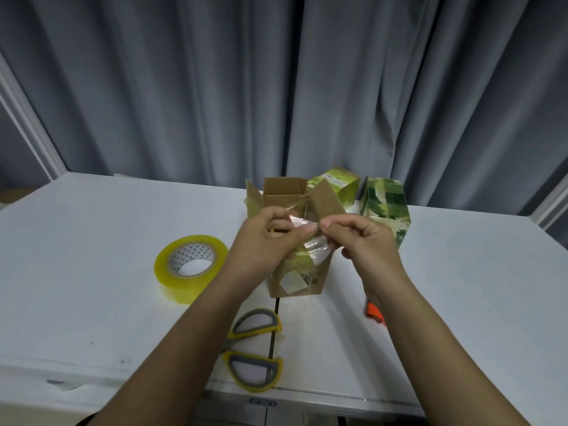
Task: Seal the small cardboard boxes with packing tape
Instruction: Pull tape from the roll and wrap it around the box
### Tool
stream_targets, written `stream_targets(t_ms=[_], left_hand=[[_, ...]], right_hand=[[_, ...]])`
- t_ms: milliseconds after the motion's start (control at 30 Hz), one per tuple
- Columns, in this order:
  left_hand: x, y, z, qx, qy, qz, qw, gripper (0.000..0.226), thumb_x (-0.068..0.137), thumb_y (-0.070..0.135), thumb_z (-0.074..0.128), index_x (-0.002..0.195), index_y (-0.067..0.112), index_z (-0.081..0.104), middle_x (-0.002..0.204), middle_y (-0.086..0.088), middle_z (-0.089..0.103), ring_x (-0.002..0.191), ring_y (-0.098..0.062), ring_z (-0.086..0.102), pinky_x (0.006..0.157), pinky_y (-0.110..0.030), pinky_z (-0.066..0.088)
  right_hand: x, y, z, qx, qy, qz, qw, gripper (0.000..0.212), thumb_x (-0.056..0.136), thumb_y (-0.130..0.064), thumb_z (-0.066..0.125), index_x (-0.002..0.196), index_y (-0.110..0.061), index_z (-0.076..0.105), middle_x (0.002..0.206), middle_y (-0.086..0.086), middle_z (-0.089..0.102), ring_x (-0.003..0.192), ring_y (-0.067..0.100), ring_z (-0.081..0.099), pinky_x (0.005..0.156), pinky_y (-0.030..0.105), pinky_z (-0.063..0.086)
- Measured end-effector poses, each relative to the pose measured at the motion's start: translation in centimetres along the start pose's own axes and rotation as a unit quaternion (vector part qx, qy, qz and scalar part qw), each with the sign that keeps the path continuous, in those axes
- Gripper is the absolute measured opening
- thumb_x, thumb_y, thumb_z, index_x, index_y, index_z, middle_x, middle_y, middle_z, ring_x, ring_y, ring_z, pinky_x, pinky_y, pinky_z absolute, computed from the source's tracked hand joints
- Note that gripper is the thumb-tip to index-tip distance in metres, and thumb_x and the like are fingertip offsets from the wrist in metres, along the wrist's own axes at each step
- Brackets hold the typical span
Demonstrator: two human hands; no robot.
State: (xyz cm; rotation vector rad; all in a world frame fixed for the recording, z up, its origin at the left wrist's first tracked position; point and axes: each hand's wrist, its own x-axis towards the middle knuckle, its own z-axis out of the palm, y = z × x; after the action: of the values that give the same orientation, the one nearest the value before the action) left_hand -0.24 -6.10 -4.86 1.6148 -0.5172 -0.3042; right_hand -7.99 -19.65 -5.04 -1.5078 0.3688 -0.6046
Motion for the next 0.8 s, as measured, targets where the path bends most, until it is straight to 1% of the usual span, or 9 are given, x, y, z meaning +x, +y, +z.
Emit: stream_targets(t_ms=[200,267,333,400,467,567,633,733,800], left_hand=[[0.3,0.4,-0.4,-0.09,0.113,0.015,0.989,0.007,0.086,0.015,0.068,0.08,0.011,0.067,0.062,0.002,0.066,0.058,-0.007,0.061,0.055,-0.02,0.053],[0.4,0.4,-0.8,-0.052,0.125,0.041,0.99,0.007,0.084,0.015,0.069,0.079,0.01,0.068,0.065,0.0,0.067,0.061,-0.01,0.061,0.06,-0.027,0.054],[0.4,0.4,-1.1,-0.006,0.133,0.084,0.988,0.007,0.084,0.014,0.07,0.077,0.012,0.069,0.065,0.007,0.067,0.061,-0.005,0.06,0.061,-0.023,0.054],[0.4,0.5,-1.1,0.047,0.125,0.124,0.983,0.01,0.083,0.015,0.07,0.075,0.019,0.068,0.062,0.018,0.065,0.058,0.004,0.057,0.056,-0.012,0.049],[0.3,0.5,-0.9,0.08,0.111,0.133,0.982,0.011,0.084,0.019,0.07,0.074,0.025,0.067,0.065,0.021,0.064,0.061,0.006,0.057,0.057,-0.015,0.052],[0.2,0.4,-0.5,0.064,0.103,0.117,0.986,0.008,0.084,0.02,0.07,0.077,0.023,0.069,0.064,0.015,0.065,0.061,0.001,0.059,0.063,-0.031,0.058],[0.2,0.5,-0.5,0.054,0.115,0.116,0.985,0.006,0.084,0.02,0.07,0.078,0.02,0.069,0.063,0.012,0.065,0.061,-0.005,0.06,0.064,-0.037,0.058],[0.4,0.5,-0.7,0.062,0.107,0.124,0.985,0.006,0.084,0.021,0.07,0.078,0.021,0.069,0.063,0.014,0.064,0.06,-0.003,0.058,0.063,-0.035,0.057],[0.4,0.3,-0.4,0.07,0.075,0.111,0.988,0.006,0.083,0.021,0.071,0.077,0.021,0.069,0.06,0.014,0.061,0.06,-0.006,0.057,0.063,-0.036,0.055]], right_hand=[[-0.7,0.6,0.8,0.008,-0.037,0.026,0.999,0.006,0.083,-0.014,0.07,0.086,-0.015,0.075,0.069,-0.004,0.071,0.057,0.002,0.059,0.054,0.011,0.044],[-0.9,0.7,0.8,-0.011,-0.059,0.052,0.997,0.013,0.088,-0.023,0.066,0.097,-0.017,0.073,0.077,-0.003,0.073,0.064,0.005,0.063,0.063,0.018,0.049],[-0.8,0.5,0.4,-0.016,-0.068,0.081,0.994,0.029,0.093,-0.031,0.058,0.12,-0.021,0.061,0.085,-0.003,0.075,0.07,0.01,0.067,0.065,0.023,0.051],[-0.6,0.2,-0.2,-0.017,-0.059,0.088,0.994,0.044,0.095,-0.031,0.053,0.138,-0.023,0.045,0.087,-0.004,0.075,0.071,0.011,0.069,0.059,0.02,0.05],[-0.5,0.0,-0.6,-0.065,-0.036,0.05,0.996,0.05,0.095,-0.027,0.054,0.143,-0.026,0.041,0.081,-0.007,0.075,0.068,0.011,0.07,0.051,0.015,0.047],[-0.8,0.4,-0.8,-0.224,-0.001,-0.066,0.972,0.056,0.091,-0.031,0.057,0.143,-0.037,0.038,0.076,-0.008,0.072,0.064,0.004,0.064,0.056,0.016,0.05],[-0.8,0.9,-0.8,-0.326,0.019,-0.13,0.936,0.056,0.089,-0.038,0.058,0.141,-0.042,0.038,0.087,-0.014,0.068,0.064,-0.001,0.056,0.055,0.012,0.042],[-0.5,1.1,-1.0,-0.264,0.041,-0.161,0.95,0.045,0.087,-0.033,0.065,0.131,-0.03,0.054,0.104,-0.011,0.061,0.077,-0.001,0.051,0.064,0.008,0.04],[-0.4,0.7,-0.8,-0.161,0.016,-0.152,0.975,0.029,0.084,-0.024,0.07,0.113,-0.024,0.065,0.096,-0.01,0.063,0.077,-0.002,0.054,0.066,0.008,0.043]])
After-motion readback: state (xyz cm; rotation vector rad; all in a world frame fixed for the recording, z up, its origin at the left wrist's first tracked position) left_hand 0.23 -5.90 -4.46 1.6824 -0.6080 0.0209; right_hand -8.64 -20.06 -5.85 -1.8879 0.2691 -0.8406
